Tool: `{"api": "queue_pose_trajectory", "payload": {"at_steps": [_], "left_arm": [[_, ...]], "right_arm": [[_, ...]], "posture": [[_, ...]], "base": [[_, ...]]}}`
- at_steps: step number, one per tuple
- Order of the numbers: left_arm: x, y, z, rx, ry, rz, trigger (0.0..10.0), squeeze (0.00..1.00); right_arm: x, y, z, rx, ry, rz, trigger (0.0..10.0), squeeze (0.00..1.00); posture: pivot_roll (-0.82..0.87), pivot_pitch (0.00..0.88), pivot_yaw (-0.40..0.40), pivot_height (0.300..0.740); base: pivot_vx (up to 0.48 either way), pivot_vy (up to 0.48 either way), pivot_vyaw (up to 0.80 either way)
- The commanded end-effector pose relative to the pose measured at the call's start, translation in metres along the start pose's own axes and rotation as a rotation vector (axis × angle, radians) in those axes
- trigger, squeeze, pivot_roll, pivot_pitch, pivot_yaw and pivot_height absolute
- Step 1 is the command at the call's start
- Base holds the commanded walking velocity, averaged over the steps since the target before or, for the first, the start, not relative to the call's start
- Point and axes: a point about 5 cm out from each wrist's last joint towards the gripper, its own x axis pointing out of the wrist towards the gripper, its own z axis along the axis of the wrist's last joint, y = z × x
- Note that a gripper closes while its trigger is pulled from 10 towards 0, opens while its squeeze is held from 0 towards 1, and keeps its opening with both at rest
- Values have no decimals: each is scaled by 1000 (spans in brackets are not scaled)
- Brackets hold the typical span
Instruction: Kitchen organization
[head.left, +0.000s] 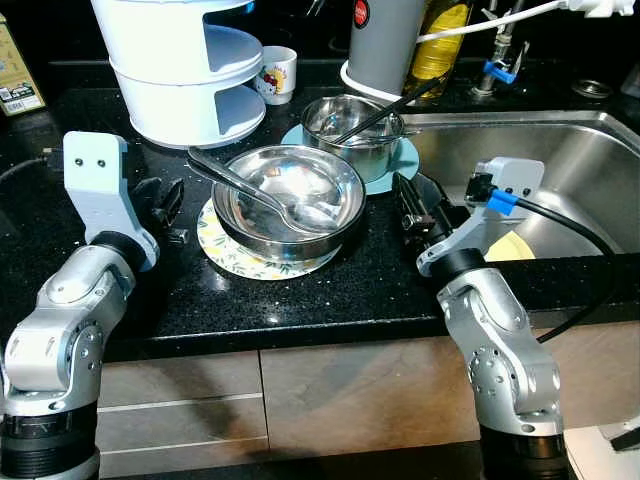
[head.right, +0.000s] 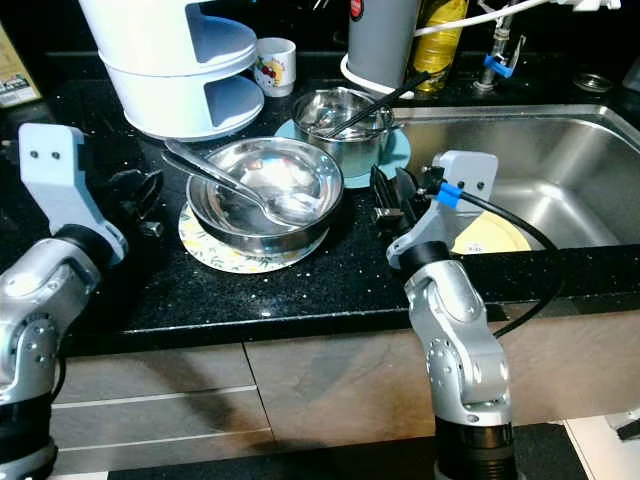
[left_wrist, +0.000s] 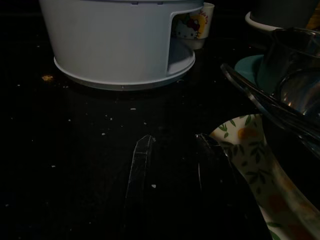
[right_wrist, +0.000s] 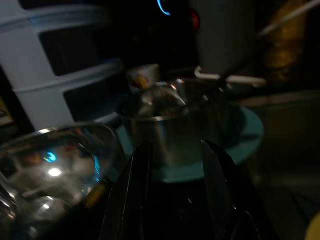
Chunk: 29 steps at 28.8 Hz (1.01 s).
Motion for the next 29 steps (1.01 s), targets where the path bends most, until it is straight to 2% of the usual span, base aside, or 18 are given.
{"api": "queue_pose_trajectory", "payload": {"at_steps": [1, 10, 20, 23, 24, 25, 28, 29], "left_arm": [[-1, 3, -5, 10, 11, 16, 10000, 0], [0, -2, -9, 28, 21, 6, 10000, 0], [-3, -2, -10, 37, 22, 4, 10000, 0], [-3, -3, -10, 35, 20, -1, 10000, 0], [-1, -4, -9, 29, 17, -11, 10000, 0], [-1, -4, -9, 29, 17, -11, 10000, 0], [3, -5, -7, 40, 5, -28, 10000, 0], [3, -5, -7, 40, 5, -28, 10000, 0]], "right_arm": [[1, 11, 8, 7, -39, 50, 10000, 0], [2, 19, 8, -7, -39, 88, 10000, 0], [1, 20, 5, -21, -18, 83, 10000, 0], [1, 16, 3, -39, -12, 55, 10000, 0], [1, 5, 0, -83, 2, -13, 10000, 0], [1, 5, 0, -83, 2, -13, 10000, 0], [3, -11, 3, -104, -9, -97, 10000, 0], [3, -11, 3, -104, -9, -97, 10000, 0]], "posture": [[-13, 274, -44, 740], [-18, 272, -47, 740], [-20, 289, -51, 740], [-18, 289, -48, 740], [-11, 281, -35, 740], [-11, 281, -35, 740], [-15, 263, -19, 740], [-15, 263, -19, 740]], "base": [[0, 0, 0], [0, 0, 0], [0, 0, 0], [0, 0, 0], [0, 0, 0], [0, 0, 0], [0, 0, 0], [0, 0, 0]]}}
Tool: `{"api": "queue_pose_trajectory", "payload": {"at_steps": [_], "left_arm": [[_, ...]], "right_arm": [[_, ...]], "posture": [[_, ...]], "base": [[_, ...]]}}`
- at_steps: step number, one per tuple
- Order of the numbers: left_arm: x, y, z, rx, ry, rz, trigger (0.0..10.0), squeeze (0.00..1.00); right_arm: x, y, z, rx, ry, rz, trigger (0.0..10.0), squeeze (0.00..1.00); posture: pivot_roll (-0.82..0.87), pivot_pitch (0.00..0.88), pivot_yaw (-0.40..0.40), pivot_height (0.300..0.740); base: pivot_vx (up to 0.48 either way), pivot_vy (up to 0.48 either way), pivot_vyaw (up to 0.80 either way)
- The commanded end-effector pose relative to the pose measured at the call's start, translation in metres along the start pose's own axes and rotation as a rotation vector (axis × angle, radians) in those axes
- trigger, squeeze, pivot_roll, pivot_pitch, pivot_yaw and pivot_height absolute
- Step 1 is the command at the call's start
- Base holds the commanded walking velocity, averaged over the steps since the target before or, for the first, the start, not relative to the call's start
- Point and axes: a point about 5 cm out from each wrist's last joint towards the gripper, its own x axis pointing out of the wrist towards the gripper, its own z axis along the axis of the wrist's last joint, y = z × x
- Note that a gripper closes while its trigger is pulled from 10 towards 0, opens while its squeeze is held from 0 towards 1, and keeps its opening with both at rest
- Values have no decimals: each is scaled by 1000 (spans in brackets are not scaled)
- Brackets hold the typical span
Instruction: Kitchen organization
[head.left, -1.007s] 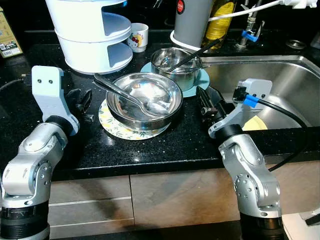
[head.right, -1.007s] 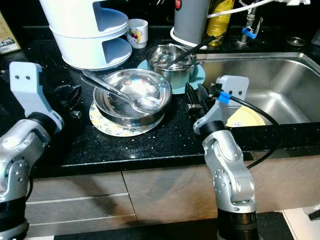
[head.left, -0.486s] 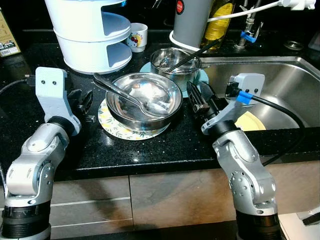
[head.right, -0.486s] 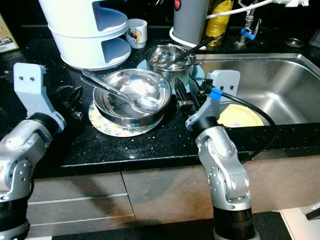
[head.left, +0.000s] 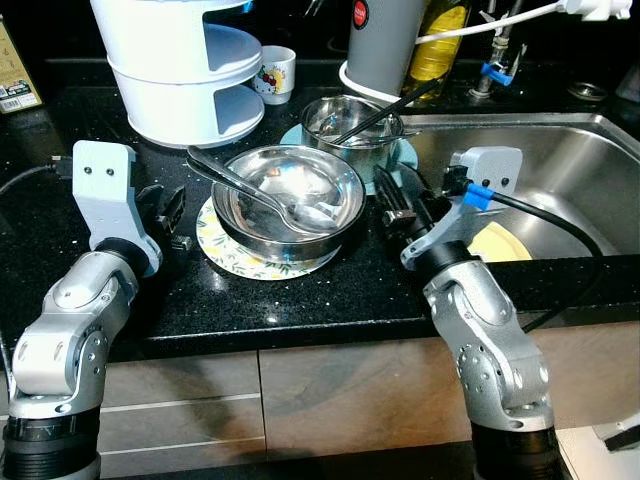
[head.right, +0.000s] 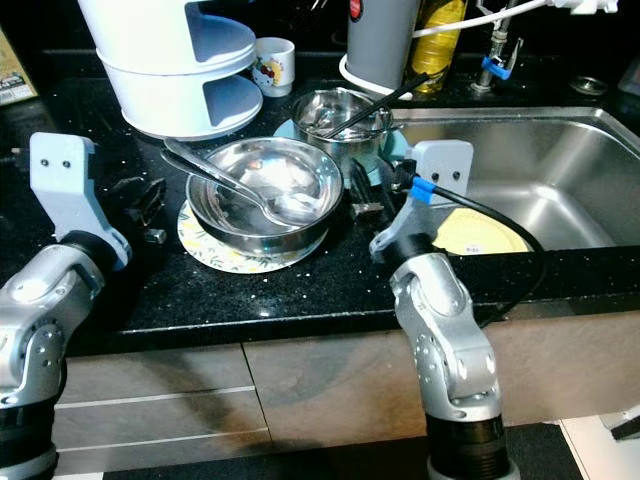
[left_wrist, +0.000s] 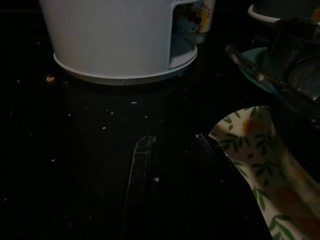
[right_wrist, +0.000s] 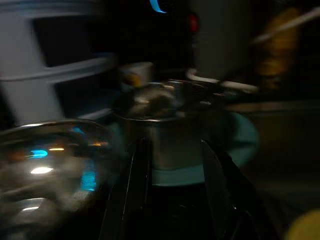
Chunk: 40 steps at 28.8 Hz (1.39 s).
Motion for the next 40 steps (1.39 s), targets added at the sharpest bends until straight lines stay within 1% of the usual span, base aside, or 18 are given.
{"api": "queue_pose_trajectory", "payload": {"at_steps": [1, 5, 7, 11, 12, 18, 19, 20, 22, 23, 26, 27, 28, 30, 34, 37, 39, 40], "left_arm": [[1, -1, 0, 19, -4, -14, 10000, 0], [6, -2, -3, 27, 9, -26, 10000, 0], [8, -6, -3, 7, 2, -38, 10000, 0], [11, -11, -4, 7, 4, -80, 10000, 0], [11, -10, -4, 8, 2, -83, 10000, 0], [11, -8, -5, 13, -8, -69, 10000, 0], [11, -7, -5, -2, -12, -59, 10000, 0], [12, -6, -5, -19, -15, -51, 10000, 0], [12, -6, -5, -19, -15, -51, 10000, 0], [13, -5, -4, -47, -23, -47, 10000, 0], [22, -4, -1, -204, -23, -49, 10000, 0], [25, -2, -1, -220, -15, -36, 10000, 333], [27, 0, 0, -238, -12, -33, 10000, 1000], [34, 8, 5, -306, -12, -8, 10000, 1000], [36, 12, 8, -357, -17, 6, 10000, 1000], [40, 20, 17, -448, -29, 16, 10000, 1000], [40, 23, 21, -431, -30, 0, 10000, 1000], [40, 23, 21, -423, -28, -8, 10000, 686]], "right_arm": [[0, -7, 3, -12, -23, -35, 10000, 0], [2, -15, 7, -39, -29, -39, 10000, 0], [6, -20, 11, -21, -48, -111, 10000, 0], [5, -19, 13, -38, -40, -55, 10000, 24], [4, -21, 14, -33, -42, -48, 10000, 1000], [11, -25, 15, 11, -31, -39, 10000, 1000], [14, -25, 16, 21, -30, -30, 10000, 749], [16, -24, 16, 29, -29, -26, 10000, 188], [16, -24, 16, 29, -29, -26, 10000, 188], [18, -24, 17, 37, -30, -23, 10000, 0], [20, -22, 16, 58, -31, -9, 10000, 0], [19, -21, 16, 61, -31, -4, 10000, 0], [18, -20, 16, 61, -31, 2, 10000, 0], [14, -17, 14, 65, -31, 12, 10000, 0], [12, -17, 13, 68, -28, 11, 10000, 0], [8, -17, 11, 71, -19, 9, 10000, 0], [6, -17, 9, 73, -14, 10, 10000, 0], [6, -16, 9, 73, -13, 10, 10000, 0]], "posture": [[-15, 263, -19, 740], [-24, 252, -8, 740], [-24, 247, 10, 740], [-25, 250, 11, 740], [-37, 249, 8, 740], [-37, 247, 0, 740], [-29, 244, -18, 740], [-25, 244, -22, 740], [-25, 244, -22, 740], [-22, 244, -24, 740], [-14, 243, -21, 740], [-14, 243, -17, 740], [-14, 242, -15, 740], [-13, 239, -5, 740], [-12, 239, 2, 740], [-8, 237, 9, 740], [-6, 237, 14, 740], [-3, 238, 16, 740]], "base": [[0, 0, 0], [0, 0, 0], [0, 0, 0], [0, 0, 0], [0, 0, 0], [0, 0, 0], [0, 0, 0], [0, 0, 0], [0, 0, 0], [0, 0, 0], [0, 0, 0], [0, 0, 0], [0, 0, 0], [0, 0, 0], [0, 0, 0], [0, 0, 0], [0, 0, 0], [0, 0, 0]]}}
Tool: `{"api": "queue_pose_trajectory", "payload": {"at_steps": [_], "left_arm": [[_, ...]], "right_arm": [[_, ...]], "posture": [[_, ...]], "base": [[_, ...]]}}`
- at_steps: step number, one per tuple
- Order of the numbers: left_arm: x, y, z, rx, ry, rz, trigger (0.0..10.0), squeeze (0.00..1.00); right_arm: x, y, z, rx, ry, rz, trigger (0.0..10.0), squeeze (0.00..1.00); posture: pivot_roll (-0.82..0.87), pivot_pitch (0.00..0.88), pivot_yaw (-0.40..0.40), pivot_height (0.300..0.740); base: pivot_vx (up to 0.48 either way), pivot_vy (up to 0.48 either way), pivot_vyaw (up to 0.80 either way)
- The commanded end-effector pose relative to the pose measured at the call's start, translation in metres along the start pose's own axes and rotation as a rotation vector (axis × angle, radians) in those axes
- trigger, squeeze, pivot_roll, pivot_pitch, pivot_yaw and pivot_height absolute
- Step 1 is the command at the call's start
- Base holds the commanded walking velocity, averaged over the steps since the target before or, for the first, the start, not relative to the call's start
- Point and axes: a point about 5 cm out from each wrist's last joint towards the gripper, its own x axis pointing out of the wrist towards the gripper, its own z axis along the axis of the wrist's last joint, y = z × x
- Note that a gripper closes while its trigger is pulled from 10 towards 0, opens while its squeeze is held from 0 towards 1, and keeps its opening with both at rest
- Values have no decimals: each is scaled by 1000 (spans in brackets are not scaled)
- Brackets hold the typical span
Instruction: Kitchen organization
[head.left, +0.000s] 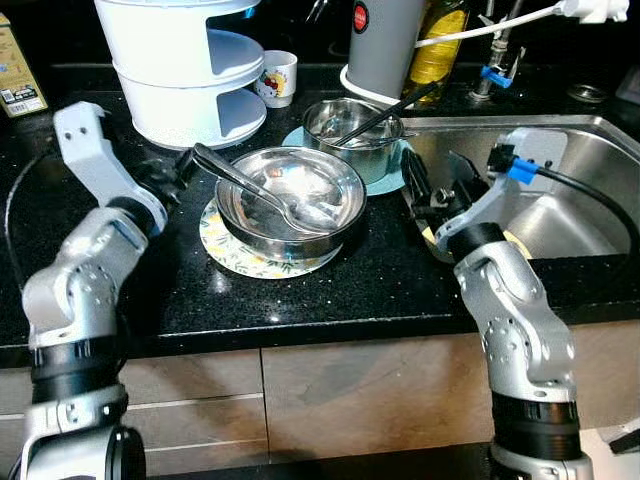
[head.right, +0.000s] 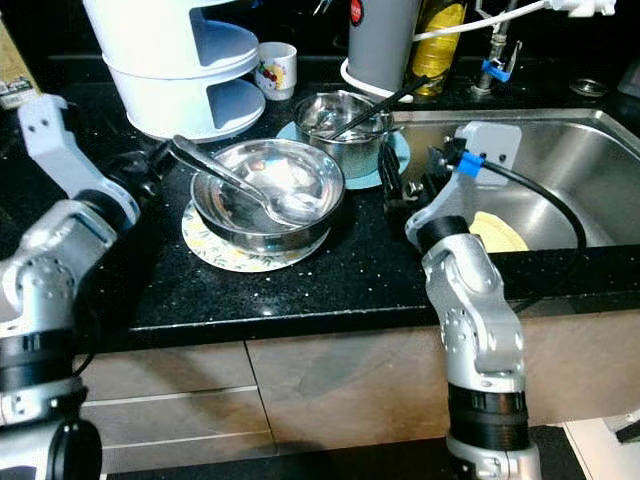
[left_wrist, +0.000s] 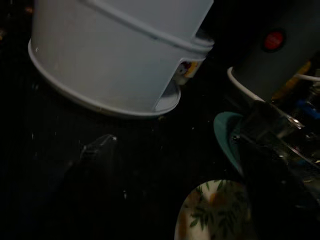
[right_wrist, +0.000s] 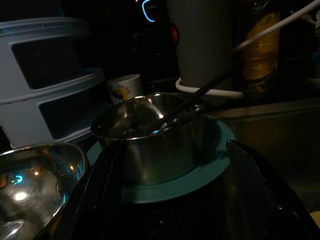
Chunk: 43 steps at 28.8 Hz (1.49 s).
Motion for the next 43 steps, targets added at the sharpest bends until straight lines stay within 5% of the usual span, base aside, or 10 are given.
{"api": "queue_pose_trajectory", "payload": {"at_steps": [1, 2, 11, 15, 19, 25, 34, 35, 37, 43], "left_arm": [[-1, 2, 0, -12, 23, -16, 10000, 357], [-2, 3, 1, -26, 29, -26, 10000, 0], [-7, -8, 16, -221, 57, -213, 10000, 0], [-8, 2, 22, -164, 42, -152, 10000, 0], [-7, 14, 25, -192, 36, -82, 10000, 0], [-2, -8, 5, -230, 149, -172, 10000, 0], [9, -26, -8, -262, 182, -234, 10000, 0], [9, -26, -8, -261, 182, -230, 9529, 0], [9, -24, -6, -254, 175, -215, 0, 0], [9, -22, -3, -253, 162, -202, 0, 0]], "right_arm": [[-3, 1, 0, 10, -1, 3, 10000, 0], [-4, 2, 0, 12, 0, 3, 10000, 0], [-6, 5, -3, 27, 5, 14, 10000, 0], [-7, 7, -4, 28, 13, 20, 10000, 0], [-7, 8, -6, 34, 20, 26, 10000, 0], [-6, 9, -7, 35, 22, 33, 10000, 0], [-7, 9, -6, 29, 23, 31, 10000, 0], [-7, 9, -6, 28, 23, 28, 10000, 0], [-8, 7, -6, 27, 23, 21, 10000, 0], [-7, 8, -7, 29, 24, 20, 10000, 0]], "posture": [[-1, 237, 17, 740], [2, 236, 18, 740], [6, 233, 22, 740], [6, 234, 21, 740], [13, 239, 14, 740], [15, 241, 10, 740], [6, 250, 22, 740], [6, 250, 22, 740], [8, 251, 25, 740], [11, 254, 24, 740]], "base": [[0, 0, 0], [0, 0, 0], [0, 0, 0], [0, 0, 0], [0, 0, 0], [0, 0, 0], [0, 0, 0], [0, 0, 0], [0, 0, 0], [0, 0, 0]]}}
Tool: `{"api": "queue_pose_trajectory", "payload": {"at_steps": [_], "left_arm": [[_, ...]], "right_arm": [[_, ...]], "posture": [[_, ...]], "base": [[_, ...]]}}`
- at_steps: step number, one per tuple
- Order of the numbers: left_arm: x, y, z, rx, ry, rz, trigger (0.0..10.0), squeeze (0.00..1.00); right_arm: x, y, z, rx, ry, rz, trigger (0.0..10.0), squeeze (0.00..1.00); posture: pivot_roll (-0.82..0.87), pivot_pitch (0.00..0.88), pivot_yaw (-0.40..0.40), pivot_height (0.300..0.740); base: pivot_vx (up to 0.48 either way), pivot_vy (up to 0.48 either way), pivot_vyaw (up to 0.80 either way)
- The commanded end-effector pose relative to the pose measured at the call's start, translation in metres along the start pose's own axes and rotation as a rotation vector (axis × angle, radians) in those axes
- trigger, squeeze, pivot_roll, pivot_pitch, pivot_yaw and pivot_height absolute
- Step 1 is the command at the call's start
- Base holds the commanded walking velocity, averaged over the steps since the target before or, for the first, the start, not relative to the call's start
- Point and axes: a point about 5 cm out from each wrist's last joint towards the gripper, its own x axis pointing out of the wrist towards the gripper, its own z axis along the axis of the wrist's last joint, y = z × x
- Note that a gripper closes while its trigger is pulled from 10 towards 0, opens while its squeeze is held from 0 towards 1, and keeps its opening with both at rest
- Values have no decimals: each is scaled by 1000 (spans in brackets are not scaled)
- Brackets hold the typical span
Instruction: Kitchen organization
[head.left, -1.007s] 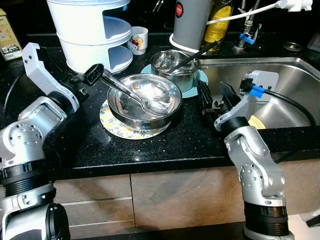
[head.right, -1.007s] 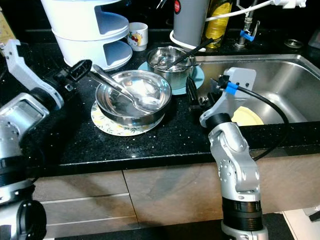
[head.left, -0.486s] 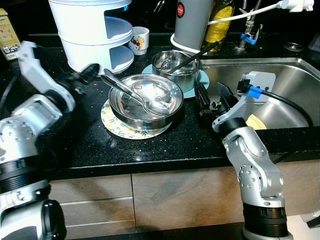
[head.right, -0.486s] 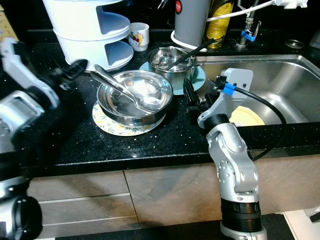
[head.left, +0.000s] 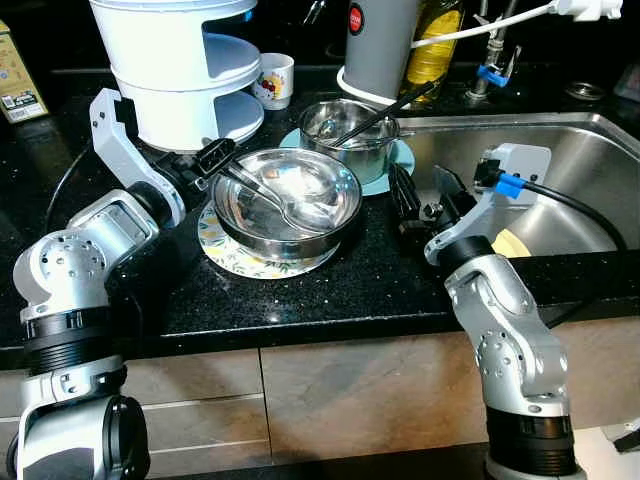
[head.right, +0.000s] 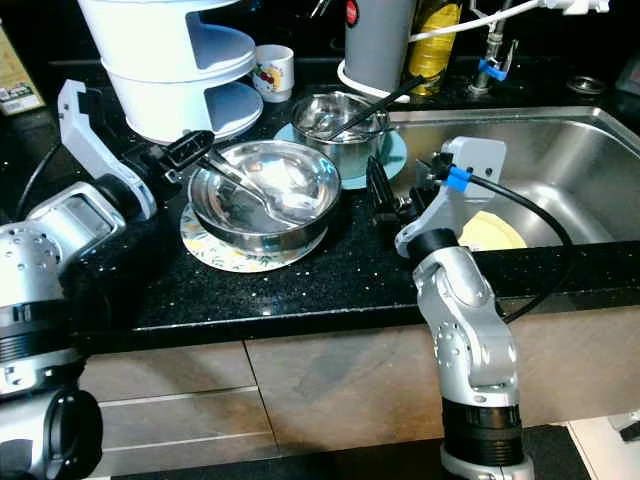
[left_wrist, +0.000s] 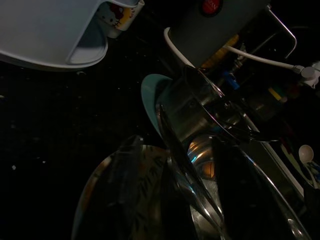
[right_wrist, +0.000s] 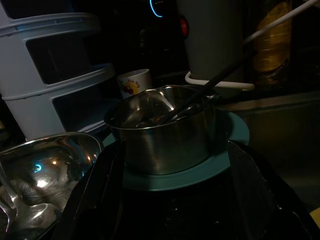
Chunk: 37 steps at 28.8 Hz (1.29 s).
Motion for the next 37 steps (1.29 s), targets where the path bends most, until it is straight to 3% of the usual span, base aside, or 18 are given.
{"api": "queue_pose_trajectory", "payload": {"at_steps": [1, 27, 31, 33, 37], "left_arm": [[-1, -1, 7, 12, -29, 6, 0, 0], [-2, -1, 21, 13, -90, 12, 0, 0], [-3, -8, 36, -36, -188, -44, 0, 0], [-6, -17, 50, -119, -273, -119, 0, 0], [-8, -21, 57, -195, -314, -160, 0, 0]], "right_arm": [[-2, 0, -1, 9, 3, 2, 10000, 0], [-1, -1, 1, 6, 1, 0, 10000, 0], [-1, -1, 2, 7, -3, -1, 10000, 0], [-1, -1, 3, 8, -6, -2, 10000, 0], [-1, -1, 3, 10, -8, -3, 10000, 0]], "posture": [[12, 258, 20, 740], [10, 262, 17, 740], [10, 263, 16, 740], [10, 264, 15, 740], [11, 264, 13, 740]], "base": [[0, 0, 0], [0, 0, 0], [0, 0, 0], [0, 0, 0], [0, 0, 0]]}}
